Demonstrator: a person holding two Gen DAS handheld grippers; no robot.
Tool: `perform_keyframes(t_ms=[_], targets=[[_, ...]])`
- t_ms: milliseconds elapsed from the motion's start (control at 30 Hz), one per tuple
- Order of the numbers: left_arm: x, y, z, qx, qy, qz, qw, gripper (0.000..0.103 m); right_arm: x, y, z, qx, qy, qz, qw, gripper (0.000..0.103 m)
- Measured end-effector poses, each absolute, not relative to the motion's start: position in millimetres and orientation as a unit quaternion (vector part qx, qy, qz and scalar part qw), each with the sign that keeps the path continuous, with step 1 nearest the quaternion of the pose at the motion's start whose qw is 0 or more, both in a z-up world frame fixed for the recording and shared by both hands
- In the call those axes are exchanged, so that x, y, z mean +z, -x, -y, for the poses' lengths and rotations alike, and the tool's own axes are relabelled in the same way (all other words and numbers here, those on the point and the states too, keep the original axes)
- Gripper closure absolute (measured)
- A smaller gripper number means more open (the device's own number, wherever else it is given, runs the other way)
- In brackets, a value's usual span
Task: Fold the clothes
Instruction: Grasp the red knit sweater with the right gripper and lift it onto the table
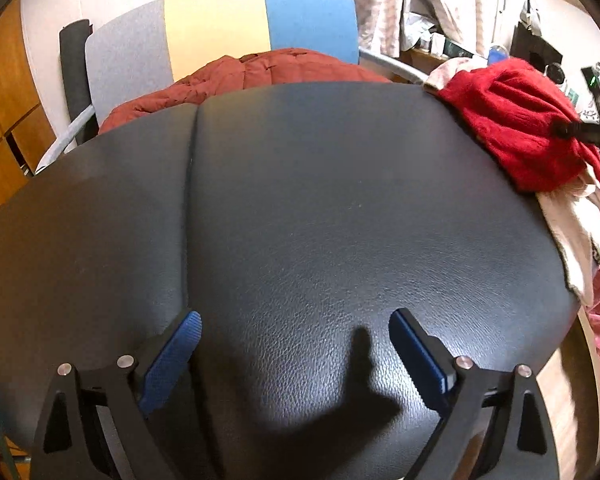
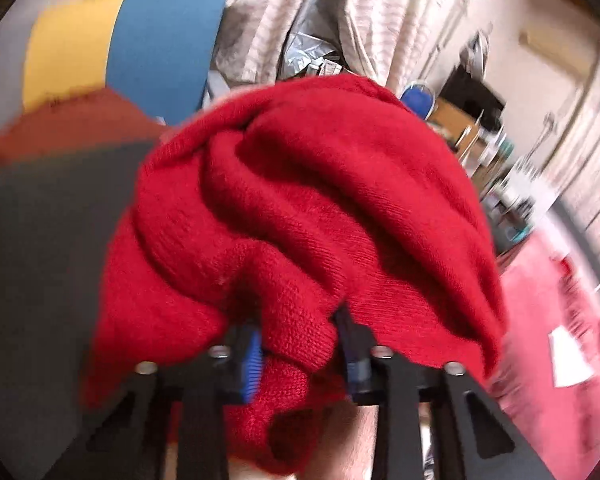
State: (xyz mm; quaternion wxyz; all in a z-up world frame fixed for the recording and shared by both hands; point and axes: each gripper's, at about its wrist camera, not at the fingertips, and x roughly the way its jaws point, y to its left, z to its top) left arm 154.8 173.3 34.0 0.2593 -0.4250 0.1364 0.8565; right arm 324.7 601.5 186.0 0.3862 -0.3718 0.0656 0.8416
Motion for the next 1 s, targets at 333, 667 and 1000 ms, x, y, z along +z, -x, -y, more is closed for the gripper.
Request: perform_keyframes(t_ms=[333,667,1000], targets=[[48.9,-160.3,-136.9,0.866,0.416,-0.106,0.255,0.007,243.8,-324.3,-551.5,0.893,0.228,-0.358,0.148,0.100],[52.5,-152.7,-86.4,0.882,0.419,-0.064,0.204,0.007,217.6,-243.8,-424.3,0.857,0.292,-0.425,-0.017,0.100],[38.9,-146.4,-74.9,0.880,0.437,-0.079,0.168,0.007,87.1,-172.2,-291.2,0.800,0.419,-0.407,-0.141,0.095]])
